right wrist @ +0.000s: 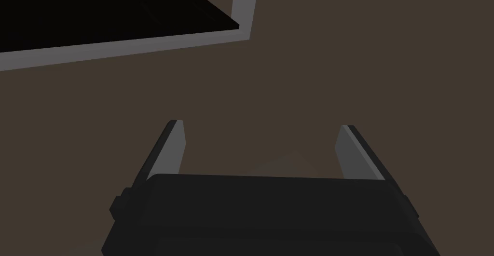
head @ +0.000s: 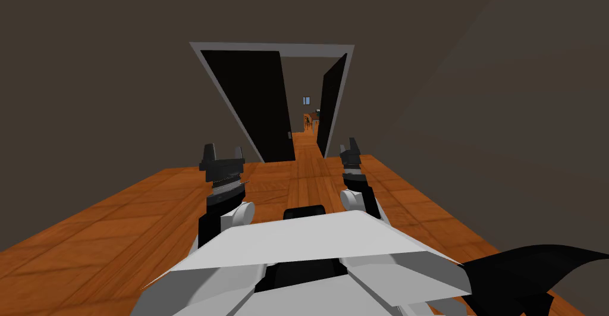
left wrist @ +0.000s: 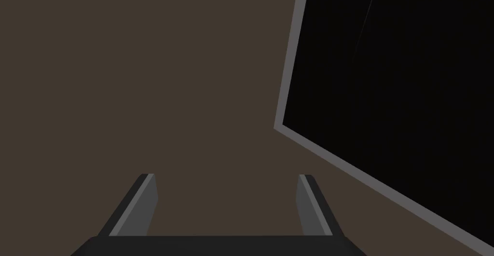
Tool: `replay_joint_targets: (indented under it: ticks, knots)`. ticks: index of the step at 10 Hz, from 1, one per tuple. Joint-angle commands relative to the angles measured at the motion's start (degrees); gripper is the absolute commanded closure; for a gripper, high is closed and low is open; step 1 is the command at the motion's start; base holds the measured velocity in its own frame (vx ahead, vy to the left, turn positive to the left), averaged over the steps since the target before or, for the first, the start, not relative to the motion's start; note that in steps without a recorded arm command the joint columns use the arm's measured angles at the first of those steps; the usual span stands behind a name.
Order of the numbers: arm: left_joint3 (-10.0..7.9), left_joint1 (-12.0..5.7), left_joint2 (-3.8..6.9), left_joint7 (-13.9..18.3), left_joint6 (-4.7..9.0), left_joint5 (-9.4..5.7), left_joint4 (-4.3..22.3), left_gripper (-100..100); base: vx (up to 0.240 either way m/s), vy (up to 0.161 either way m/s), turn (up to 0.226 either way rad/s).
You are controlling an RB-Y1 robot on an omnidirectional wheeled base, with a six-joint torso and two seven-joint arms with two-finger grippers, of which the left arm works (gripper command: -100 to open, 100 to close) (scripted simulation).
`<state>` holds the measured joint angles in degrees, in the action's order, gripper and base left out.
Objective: Push the door open
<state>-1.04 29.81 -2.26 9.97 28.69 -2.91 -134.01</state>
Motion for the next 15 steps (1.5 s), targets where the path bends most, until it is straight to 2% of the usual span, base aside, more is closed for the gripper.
replay_joint_targets:
  ticks: [1, 6, 8, 11, 15]
  knots:
    - [0.08, -0.75, 0.75, -0.1, 0.34, 0.07, 1.9, -100, 0.125, -0.102, 0.032]
    - [0.35, -3.16, 2.61, -0.3, 1.41, 0.28, 8.1, -100, 0.142, 0.018, 0.006]
    - [0.42, -3.81, 3.06, -0.3, 1.71, 0.34, 9.8, -100, 0.104, -0.003, 0.006]
    - [0.64, -5.85, 4.18, -0.5, 2.62, 0.53, 15.1, -100, 0.134, -0.018, 0.013]
    - [0.84, -7.70, 5.01, -0.7, 3.45, 0.69, 19.8, -100, 0.115, 0.001, 0.009]
